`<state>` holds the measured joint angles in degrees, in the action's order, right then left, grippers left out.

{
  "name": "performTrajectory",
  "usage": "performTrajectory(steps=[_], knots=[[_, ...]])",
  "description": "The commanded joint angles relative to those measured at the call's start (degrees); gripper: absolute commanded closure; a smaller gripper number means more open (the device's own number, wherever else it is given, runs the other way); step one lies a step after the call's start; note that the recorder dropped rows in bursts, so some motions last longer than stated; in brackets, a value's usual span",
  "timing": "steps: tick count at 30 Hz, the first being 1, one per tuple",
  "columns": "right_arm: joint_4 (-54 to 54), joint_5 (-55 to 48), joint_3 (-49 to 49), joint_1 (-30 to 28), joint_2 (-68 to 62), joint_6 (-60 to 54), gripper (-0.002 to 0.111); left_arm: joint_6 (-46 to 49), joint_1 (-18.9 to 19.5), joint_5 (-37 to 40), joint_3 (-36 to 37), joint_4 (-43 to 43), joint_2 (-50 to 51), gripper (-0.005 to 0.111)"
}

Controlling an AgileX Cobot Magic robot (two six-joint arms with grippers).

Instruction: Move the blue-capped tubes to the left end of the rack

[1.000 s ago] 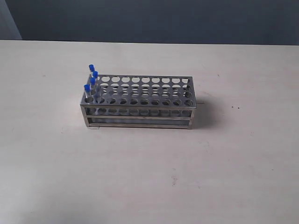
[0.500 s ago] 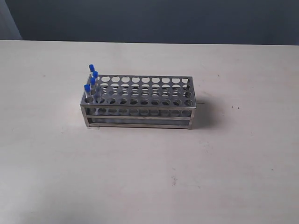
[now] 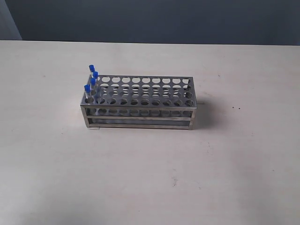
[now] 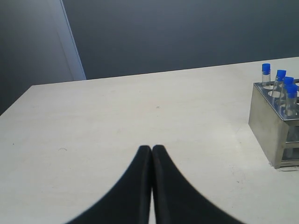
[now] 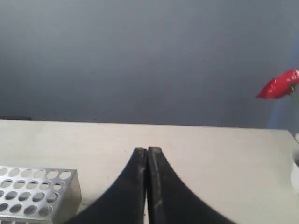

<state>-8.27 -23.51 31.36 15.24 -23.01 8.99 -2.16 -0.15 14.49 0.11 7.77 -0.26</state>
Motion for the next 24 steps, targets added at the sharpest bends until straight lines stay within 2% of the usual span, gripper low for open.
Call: performTrajectory(steps=[1,5,9,15,24], knots=[[1.3,-0.3,-4.9,-1.2,0.5,-0.3,0.108,-0.2,-0.4,-0.8,-0.1,0.0,0.3,0.106],[1.3,0.3,-11.3,-1.5,3.5,-0.1,0.108,-0.2,-0.4,-0.8,-0.1,0.0,0.3,0.106],[1.8,3.8,-20.5,-3.5,15.2,-0.1,0.108,-0.2,-0.4,-0.8,-0.1,0.0,0.3,0.106],[2.5,2.6,-23.9,-6.6,19.0,-0.8,0.108,-0.2,-0.4,-0.8,-0.1,0.0,0.3,0.106],[5.2,2.7,-27.0,-6.6,20.9,-7.3,0.108,-0.2,-0.4,-0.8,-0.1,0.0,0.3,0.106]])
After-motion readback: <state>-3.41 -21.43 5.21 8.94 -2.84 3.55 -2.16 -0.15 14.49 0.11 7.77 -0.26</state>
